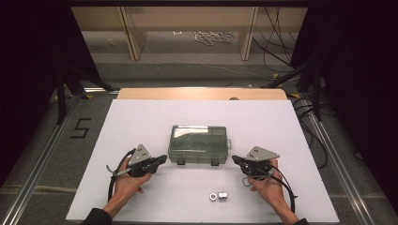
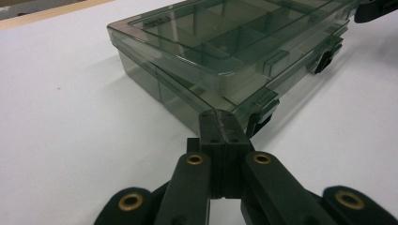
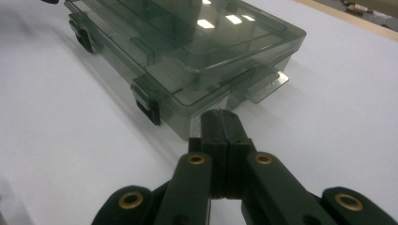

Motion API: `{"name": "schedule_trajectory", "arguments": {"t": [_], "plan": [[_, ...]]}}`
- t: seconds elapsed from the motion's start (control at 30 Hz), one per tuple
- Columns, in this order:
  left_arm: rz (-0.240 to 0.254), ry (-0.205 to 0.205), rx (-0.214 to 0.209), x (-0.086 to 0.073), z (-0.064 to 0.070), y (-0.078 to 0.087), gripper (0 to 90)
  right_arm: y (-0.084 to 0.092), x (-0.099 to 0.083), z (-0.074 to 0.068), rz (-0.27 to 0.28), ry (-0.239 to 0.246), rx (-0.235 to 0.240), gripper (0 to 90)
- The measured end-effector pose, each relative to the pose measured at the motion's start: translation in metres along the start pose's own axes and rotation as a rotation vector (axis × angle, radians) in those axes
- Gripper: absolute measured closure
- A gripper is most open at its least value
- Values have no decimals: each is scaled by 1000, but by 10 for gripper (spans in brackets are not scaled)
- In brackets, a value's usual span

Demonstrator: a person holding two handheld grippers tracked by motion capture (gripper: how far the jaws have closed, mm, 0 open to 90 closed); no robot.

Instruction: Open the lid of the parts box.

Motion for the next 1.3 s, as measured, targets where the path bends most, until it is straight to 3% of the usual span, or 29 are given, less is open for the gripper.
{"name": "schedule_trajectory", "arguments": {"t": [0.13, 0.53, 0.57, 0.6, 0.8, 0.83, 0.97, 1.0, 1.3], "plan": [[-2, -15, -3, 0, 0, -2, 899, -3, 0, -1, -5, 0, 7, 900], [-13, 9, -5, 0, 1, -5, 899, -9, 2, -6, -4, 7, 29, 900], [-15, -18, -9, 1, 0, -5, 899, -10, 2, -6, -3, 5, 30, 900], [-12, 0, -9, 1, 1, -5, 899, -10, 3, -6, -2, 7, 30, 900], [-6, 3, -6, 2, 2, -5, 898, -11, 4, -8, -6, 26, 31, 900], [-5, -16, -7, 3, 2, -5, 898, -11, 5, -9, 1, 23, 29, 900], [1, 1, -1, 4, 3, -5, 898, -11, 7, -9, 8, 29, 26, 900], [1, -15, -3, 5, 2, -4, 898, -11, 8, -9, 10, 32, 25, 900], [20, -14, -3, 18, 4, -4, 898, -11, 15, -7, 51, 28, 10, 900]]}}
Point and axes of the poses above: each handheld gripper's, and its own axes: y roughly backward along the jaws, x roughly out of its top, z roughly to its right, the point moved 8 cm from there along -y, roughly forward along the jaws, and after that the axes turned 5 degrees about y, right-handed, at the moved point
